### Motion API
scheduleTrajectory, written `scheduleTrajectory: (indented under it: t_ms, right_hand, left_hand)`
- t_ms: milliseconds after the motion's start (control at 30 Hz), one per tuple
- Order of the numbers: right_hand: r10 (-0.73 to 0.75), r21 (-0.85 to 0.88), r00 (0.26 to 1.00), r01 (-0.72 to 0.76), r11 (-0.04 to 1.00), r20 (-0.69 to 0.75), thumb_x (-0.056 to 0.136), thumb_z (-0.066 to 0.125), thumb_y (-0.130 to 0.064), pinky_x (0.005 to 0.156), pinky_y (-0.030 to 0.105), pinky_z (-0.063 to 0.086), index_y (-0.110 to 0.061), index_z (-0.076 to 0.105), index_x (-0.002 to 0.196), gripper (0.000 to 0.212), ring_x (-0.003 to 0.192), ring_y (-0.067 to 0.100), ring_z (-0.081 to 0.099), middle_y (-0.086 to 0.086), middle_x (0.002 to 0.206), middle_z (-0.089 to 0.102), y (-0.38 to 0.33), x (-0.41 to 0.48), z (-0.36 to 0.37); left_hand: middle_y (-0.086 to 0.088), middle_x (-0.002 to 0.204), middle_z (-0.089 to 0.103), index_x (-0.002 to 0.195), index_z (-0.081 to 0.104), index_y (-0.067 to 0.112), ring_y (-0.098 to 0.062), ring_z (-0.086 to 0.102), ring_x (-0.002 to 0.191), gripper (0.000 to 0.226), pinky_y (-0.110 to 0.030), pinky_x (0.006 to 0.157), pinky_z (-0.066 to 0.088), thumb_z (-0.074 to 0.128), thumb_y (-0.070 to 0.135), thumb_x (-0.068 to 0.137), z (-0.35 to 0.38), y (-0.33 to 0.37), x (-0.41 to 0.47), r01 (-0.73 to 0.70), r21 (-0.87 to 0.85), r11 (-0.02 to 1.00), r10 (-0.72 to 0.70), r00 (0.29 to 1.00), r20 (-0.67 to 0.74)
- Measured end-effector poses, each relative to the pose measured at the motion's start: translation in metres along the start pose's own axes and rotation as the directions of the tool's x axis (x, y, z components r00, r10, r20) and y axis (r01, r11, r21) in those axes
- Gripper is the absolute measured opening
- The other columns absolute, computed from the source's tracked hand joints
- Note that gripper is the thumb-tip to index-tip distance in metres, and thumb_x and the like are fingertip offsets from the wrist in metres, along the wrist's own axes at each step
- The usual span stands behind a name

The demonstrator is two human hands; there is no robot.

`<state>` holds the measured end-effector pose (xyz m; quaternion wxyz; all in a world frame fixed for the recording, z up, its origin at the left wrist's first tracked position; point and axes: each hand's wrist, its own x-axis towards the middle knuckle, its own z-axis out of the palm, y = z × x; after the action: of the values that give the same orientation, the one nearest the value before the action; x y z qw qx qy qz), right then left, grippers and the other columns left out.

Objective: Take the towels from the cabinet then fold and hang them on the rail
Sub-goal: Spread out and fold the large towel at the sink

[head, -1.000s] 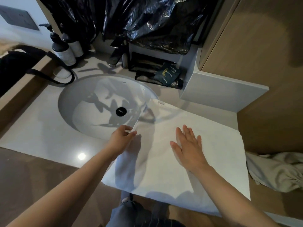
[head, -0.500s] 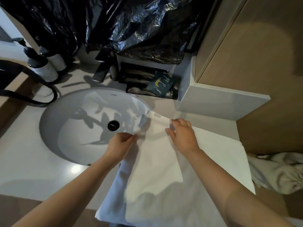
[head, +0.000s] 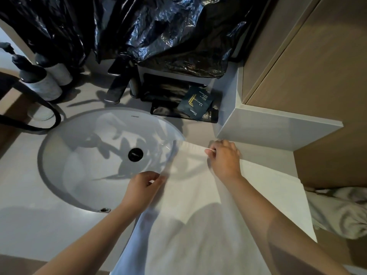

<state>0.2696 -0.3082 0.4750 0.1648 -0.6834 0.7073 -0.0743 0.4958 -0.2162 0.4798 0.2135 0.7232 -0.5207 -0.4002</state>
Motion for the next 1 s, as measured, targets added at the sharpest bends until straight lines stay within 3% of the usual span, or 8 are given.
scheduleTrajectory:
  t_ms: [200,367,467,567,800,867,933,1000]
  right_hand:
    - [-0.040,0.020,0.996,0.042,0.999,-0.083,0.096,0.057,-0.031,0.090,0.036,0.032,-0.021,0.061,0.108,0.016,0.107,0.027,0.048,0.004,0.108,0.057,0.003,-0.004,0.007]
    - [-0.010,0.030,1.000,0.009,1.000,0.002,0.097,0.057,-0.034,0.090,0.035,0.033,-0.019,0.057,0.090,0.016,0.105,0.027,0.048,0.006,0.104,0.056,-0.004,0.000,0.001]
    - [-0.039,0.149,0.995,0.025,0.989,0.087,0.097,0.057,-0.030,0.080,0.035,0.038,-0.020,0.044,0.083,0.022,0.096,0.029,0.055,0.004,0.091,0.058,-0.005,-0.001,-0.010]
    - [-0.064,0.287,0.984,0.013,0.958,0.167,0.096,0.060,-0.029,0.077,0.033,0.043,-0.017,0.054,0.100,0.014,0.092,0.028,0.060,0.006,0.095,0.066,-0.002,-0.004,-0.024]
    - [-0.121,0.219,0.981,0.152,0.964,-0.150,0.091,0.065,-0.028,0.085,0.038,0.040,-0.011,0.072,0.090,0.018,0.097,0.027,0.051,0.006,0.086,0.070,-0.017,0.004,-0.047]
    - [-0.100,0.232,0.977,0.143,0.962,-0.186,0.090,0.066,-0.031,0.078,0.037,0.044,-0.012,0.073,0.087,0.020,0.095,0.025,0.050,0.004,0.084,0.069,-0.026,0.010,-0.053]
    - [-0.066,0.208,0.981,0.104,0.972,-0.185,0.090,0.066,-0.034,0.070,0.033,0.045,-0.016,0.074,0.090,0.019,0.092,0.025,0.055,0.003,0.087,0.071,-0.031,0.015,-0.055]
    - [-0.031,0.219,0.981,0.074,0.973,-0.193,0.091,0.065,-0.032,0.065,0.030,0.040,-0.017,0.074,0.092,0.017,0.087,0.027,0.062,0.003,0.090,0.072,-0.031,0.018,-0.056]
  left_hand:
    - [0.014,0.059,0.063,0.068,0.067,0.024,-0.005,0.058,0.062,0.023,-0.019,0.056,0.040,0.064,0.033,0.090,0.009,0.002,0.006,0.098,-0.124,0.987,-0.102,0.994,-0.029]
    - [0.003,0.094,0.067,0.104,0.054,0.023,-0.017,0.064,0.087,0.025,-0.022,0.065,0.043,0.067,0.038,0.088,0.012,0.014,0.022,0.230,-0.252,0.940,-0.217,0.973,0.079]
    - [0.008,0.074,0.065,0.085,0.061,0.017,-0.014,0.061,0.073,0.021,-0.019,0.059,0.043,0.063,0.037,0.090,0.016,0.014,0.023,0.202,-0.215,0.955,-0.178,0.976,0.125]
    - [0.010,0.053,0.055,0.062,0.059,0.015,-0.013,0.053,0.058,0.033,-0.014,0.051,0.040,0.062,0.028,0.092,0.012,0.014,0.024,0.113,-0.224,0.968,-0.102,0.993,0.061]
    - [-0.012,0.067,0.067,0.073,0.067,0.007,-0.012,0.054,0.057,0.030,-0.018,0.048,0.038,0.063,0.030,0.091,-0.011,0.038,0.039,-0.070,-0.160,0.985,0.046,0.988,-0.148]
    - [0.000,0.058,0.063,0.070,0.066,0.013,-0.005,0.049,0.051,0.030,-0.016,0.044,0.036,0.065,0.036,0.089,-0.026,0.040,0.043,-0.082,-0.077,0.994,0.069,0.984,-0.162]
    - [0.013,0.051,0.060,0.067,0.065,0.017,-0.004,0.052,0.052,0.030,-0.013,0.047,0.040,0.068,0.039,0.087,-0.031,0.031,0.033,-0.033,-0.080,0.996,0.031,0.999,-0.034]
    - [0.008,0.057,0.062,0.072,0.064,0.007,-0.015,0.057,0.062,0.046,-0.027,0.063,0.050,0.068,0.052,0.077,-0.031,0.010,0.015,0.052,-0.181,0.982,-0.018,0.984,0.180]
